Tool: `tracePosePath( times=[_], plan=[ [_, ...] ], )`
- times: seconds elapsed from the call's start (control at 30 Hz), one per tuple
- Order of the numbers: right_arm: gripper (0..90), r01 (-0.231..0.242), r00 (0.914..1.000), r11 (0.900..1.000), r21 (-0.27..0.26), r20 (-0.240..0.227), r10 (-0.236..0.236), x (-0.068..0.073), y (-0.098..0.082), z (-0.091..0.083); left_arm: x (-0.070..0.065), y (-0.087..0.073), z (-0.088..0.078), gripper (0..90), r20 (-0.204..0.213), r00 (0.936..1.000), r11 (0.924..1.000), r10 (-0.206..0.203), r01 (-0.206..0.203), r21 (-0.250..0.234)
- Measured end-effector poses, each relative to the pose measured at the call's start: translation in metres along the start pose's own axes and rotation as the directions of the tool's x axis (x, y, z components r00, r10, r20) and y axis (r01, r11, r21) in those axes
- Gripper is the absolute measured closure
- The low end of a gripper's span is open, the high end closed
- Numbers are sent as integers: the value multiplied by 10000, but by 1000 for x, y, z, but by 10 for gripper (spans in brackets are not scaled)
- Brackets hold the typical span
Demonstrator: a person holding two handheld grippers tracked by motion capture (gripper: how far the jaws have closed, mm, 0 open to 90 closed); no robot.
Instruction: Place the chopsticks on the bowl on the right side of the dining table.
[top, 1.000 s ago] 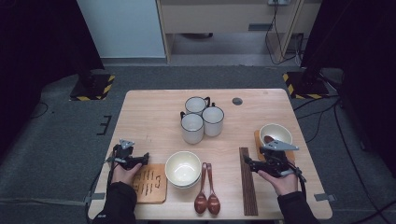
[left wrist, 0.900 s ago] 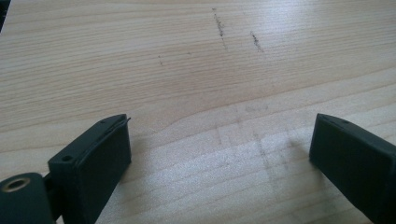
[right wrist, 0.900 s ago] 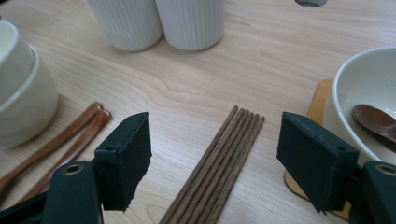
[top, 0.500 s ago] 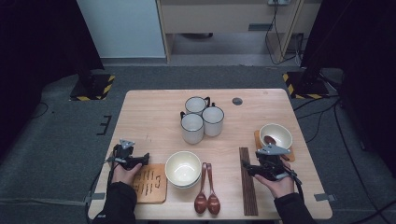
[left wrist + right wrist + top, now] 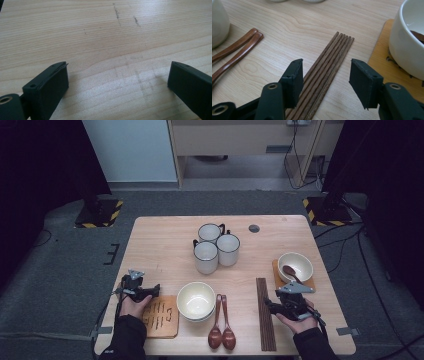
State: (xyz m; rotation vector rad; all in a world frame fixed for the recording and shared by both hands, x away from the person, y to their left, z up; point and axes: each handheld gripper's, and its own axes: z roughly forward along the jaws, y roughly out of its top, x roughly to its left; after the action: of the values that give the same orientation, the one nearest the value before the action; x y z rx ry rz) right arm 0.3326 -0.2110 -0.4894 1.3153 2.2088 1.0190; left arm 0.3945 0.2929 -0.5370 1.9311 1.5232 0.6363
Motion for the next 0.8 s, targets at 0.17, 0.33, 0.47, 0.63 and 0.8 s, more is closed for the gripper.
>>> tracePosePath(
  times=[0.17, 0.33, 0.47, 0.63, 0.8],
  plan=[
    [483, 51, 9999, 9998, 174, 134, -53, -3, -3, 4, 0, 0, 0, 21, 0, 10000, 10000, 0, 0, 1],
    [526, 73, 9998, 9986, 519, 178, -83, -4, -7, 9, 0, 0, 0, 21, 0, 10000, 10000, -2, 2, 0],
    [580, 118, 9997, 9970, 766, 220, -136, -4, -8, 11, 0, 0, 0, 21, 0, 10000, 10000, 2, -2, 2],
    [599, 113, 9996, 9949, 1007, 228, -137, -5, -10, 14, 0, 0, 0, 21, 3, 10000, 10000, 1, -1, 3],
    [621, 59, 9997, 9932, 1159, 242, -88, -5, -10, 16, 0, 0, 0, 20, 3, 10000, 10000, 3, -3, 4]
  ],
)
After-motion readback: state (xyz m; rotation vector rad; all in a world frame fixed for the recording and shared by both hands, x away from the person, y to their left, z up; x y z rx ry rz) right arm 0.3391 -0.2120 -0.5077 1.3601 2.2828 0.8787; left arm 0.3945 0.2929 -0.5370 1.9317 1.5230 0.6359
